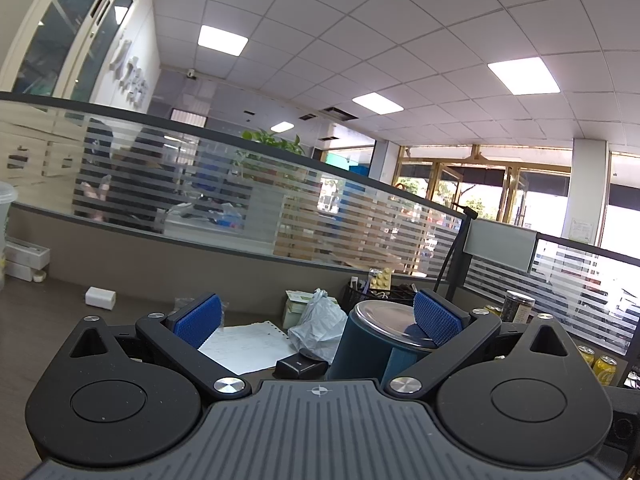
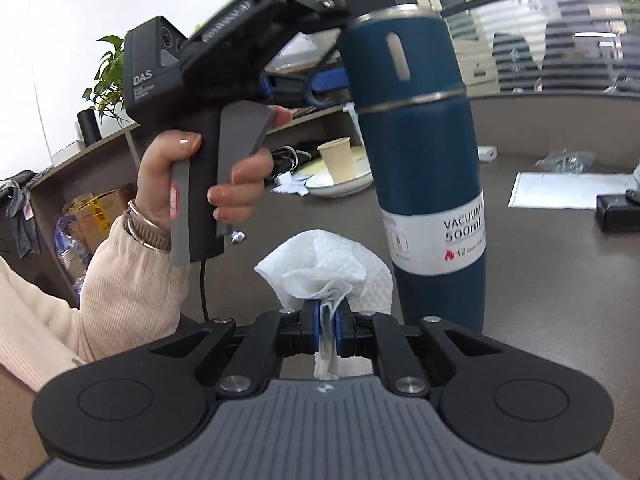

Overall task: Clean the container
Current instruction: 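Rub the tissue in the right gripper along the thermos label area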

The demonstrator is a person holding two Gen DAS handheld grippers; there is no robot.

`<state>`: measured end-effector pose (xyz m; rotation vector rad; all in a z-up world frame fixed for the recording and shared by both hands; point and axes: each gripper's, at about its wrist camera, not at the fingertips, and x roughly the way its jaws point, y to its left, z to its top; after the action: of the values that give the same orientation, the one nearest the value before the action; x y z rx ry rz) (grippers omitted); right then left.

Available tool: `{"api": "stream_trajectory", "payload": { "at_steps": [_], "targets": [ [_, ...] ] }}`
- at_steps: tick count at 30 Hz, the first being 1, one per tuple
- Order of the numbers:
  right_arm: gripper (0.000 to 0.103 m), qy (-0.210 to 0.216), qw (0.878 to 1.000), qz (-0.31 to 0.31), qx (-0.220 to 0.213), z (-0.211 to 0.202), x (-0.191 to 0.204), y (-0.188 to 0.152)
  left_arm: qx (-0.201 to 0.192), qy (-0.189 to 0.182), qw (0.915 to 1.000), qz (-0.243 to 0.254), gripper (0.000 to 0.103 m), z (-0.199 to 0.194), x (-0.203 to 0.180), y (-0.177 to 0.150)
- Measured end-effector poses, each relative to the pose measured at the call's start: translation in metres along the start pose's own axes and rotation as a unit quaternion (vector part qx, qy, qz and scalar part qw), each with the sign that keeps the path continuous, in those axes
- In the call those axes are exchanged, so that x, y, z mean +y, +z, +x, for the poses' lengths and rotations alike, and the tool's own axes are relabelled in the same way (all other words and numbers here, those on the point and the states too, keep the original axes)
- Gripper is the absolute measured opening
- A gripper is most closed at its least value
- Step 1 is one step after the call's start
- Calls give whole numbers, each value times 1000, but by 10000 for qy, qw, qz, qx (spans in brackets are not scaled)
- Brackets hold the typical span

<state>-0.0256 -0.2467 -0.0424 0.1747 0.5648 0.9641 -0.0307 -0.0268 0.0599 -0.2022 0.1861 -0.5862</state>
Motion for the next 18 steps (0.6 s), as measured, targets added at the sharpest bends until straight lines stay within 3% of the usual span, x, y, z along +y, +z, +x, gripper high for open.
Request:
{"api": "stream_trajectory", "payload": {
  "at_steps": [6,13,18],
  "targets": [
    [12,-395,9963,710,-279,-12,-32,-1,0,-7,10000,-1,103,-2,1,-2],
    [12,-716,9942,524,-610,-24,-22,5,1,-9,10000,-16,103,-2,1,-3],
    [12,-723,9904,645,-981,-37,-24,10,4,-11,10000,-21,103,-3,1,-3]
  ]
}}
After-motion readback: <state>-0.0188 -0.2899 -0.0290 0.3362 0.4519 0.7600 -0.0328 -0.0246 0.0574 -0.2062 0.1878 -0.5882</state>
